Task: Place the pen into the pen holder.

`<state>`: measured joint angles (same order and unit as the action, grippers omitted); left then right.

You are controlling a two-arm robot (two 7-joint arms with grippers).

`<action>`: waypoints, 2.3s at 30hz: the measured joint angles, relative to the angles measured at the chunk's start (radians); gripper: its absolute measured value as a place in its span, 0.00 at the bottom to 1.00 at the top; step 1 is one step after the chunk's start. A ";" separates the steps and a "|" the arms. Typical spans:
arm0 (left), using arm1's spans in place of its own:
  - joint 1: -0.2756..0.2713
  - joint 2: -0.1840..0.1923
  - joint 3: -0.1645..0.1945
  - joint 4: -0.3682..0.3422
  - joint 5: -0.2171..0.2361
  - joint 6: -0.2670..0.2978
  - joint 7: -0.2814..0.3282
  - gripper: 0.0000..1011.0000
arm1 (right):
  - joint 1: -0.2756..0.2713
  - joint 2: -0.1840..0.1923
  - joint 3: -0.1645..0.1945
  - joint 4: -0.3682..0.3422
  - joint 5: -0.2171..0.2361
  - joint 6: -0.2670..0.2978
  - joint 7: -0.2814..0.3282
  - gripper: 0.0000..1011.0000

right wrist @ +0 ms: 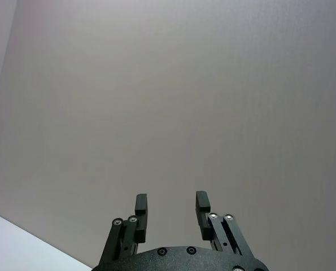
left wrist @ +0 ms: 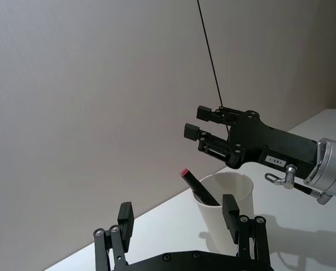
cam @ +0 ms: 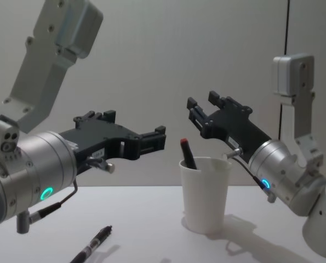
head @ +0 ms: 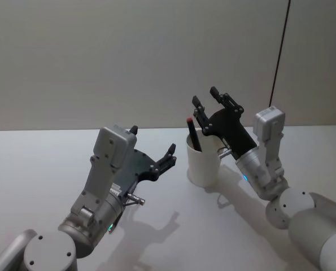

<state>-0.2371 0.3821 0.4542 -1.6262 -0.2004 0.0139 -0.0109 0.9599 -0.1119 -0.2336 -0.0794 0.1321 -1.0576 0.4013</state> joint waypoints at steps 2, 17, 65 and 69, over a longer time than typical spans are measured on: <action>0.000 0.000 0.000 0.000 0.000 0.000 0.000 0.99 | 0.000 0.001 0.001 0.001 -0.002 0.000 -0.002 0.52; 0.000 0.000 0.000 0.000 0.000 0.000 0.000 0.99 | -0.002 0.008 0.009 0.000 -0.020 0.005 -0.017 0.96; 0.000 0.000 0.000 0.000 0.000 0.000 0.000 0.99 | -0.606 0.199 0.116 -1.157 0.006 0.863 -0.049 0.99; 0.000 0.000 0.000 0.000 0.000 0.000 0.000 0.99 | -0.648 0.215 0.126 -1.226 0.007 0.911 -0.060 0.99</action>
<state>-0.2372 0.3821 0.4542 -1.6262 -0.2004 0.0139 -0.0109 0.3118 0.1029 -0.1080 -1.3052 0.1395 -0.1468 0.3410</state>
